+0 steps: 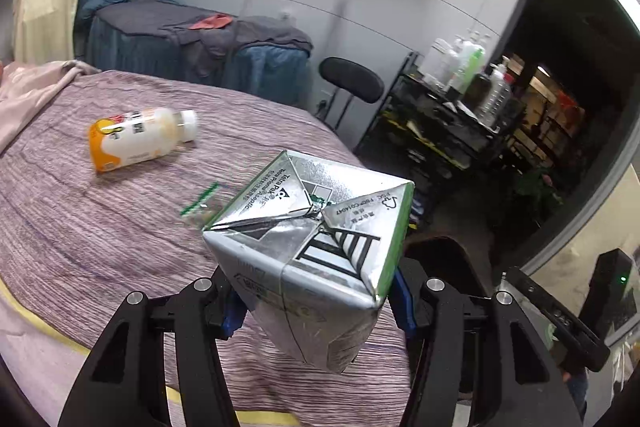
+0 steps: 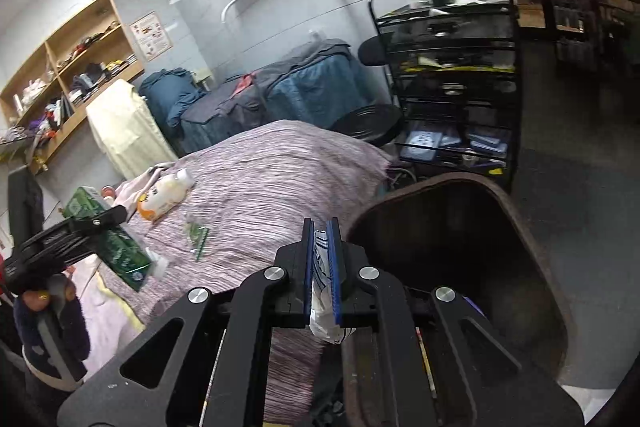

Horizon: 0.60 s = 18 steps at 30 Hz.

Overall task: Collect trash
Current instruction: 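Carry the white tissue to the brown bin and open the right gripper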

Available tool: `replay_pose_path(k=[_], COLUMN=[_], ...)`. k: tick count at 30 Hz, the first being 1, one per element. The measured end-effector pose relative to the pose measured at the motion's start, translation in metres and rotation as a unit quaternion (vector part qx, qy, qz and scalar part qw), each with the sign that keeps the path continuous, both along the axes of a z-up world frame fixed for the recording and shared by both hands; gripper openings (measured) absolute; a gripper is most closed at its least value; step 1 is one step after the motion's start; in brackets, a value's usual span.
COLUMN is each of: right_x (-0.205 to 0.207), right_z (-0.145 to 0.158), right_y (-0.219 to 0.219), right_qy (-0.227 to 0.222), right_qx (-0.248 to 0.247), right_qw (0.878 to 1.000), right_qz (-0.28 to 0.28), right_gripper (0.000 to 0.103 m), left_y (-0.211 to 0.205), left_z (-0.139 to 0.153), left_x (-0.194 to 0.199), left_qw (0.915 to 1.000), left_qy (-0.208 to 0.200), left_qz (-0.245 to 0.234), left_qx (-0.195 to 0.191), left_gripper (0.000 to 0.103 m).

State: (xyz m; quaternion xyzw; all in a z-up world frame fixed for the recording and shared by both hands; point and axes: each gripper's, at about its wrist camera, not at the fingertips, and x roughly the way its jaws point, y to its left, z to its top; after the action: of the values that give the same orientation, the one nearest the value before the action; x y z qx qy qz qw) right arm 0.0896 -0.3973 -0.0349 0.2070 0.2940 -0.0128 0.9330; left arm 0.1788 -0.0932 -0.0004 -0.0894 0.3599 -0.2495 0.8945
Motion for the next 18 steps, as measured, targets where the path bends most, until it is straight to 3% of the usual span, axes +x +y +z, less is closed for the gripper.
replay_pose_path(k=[18], right_x=[-0.016], right_z=[-0.061], right_y=[-0.058], right_qy=[0.064], right_qx=[0.002], right_qw=[0.994], right_qz=[-0.083], right_gripper=[0.008], left_y=[-0.102], left_z=[-0.007], left_x=[-0.033], left_qw=[0.9931], left_qy=[-0.004], left_qz=[-0.115], left_qx=[0.021], left_gripper=[0.056])
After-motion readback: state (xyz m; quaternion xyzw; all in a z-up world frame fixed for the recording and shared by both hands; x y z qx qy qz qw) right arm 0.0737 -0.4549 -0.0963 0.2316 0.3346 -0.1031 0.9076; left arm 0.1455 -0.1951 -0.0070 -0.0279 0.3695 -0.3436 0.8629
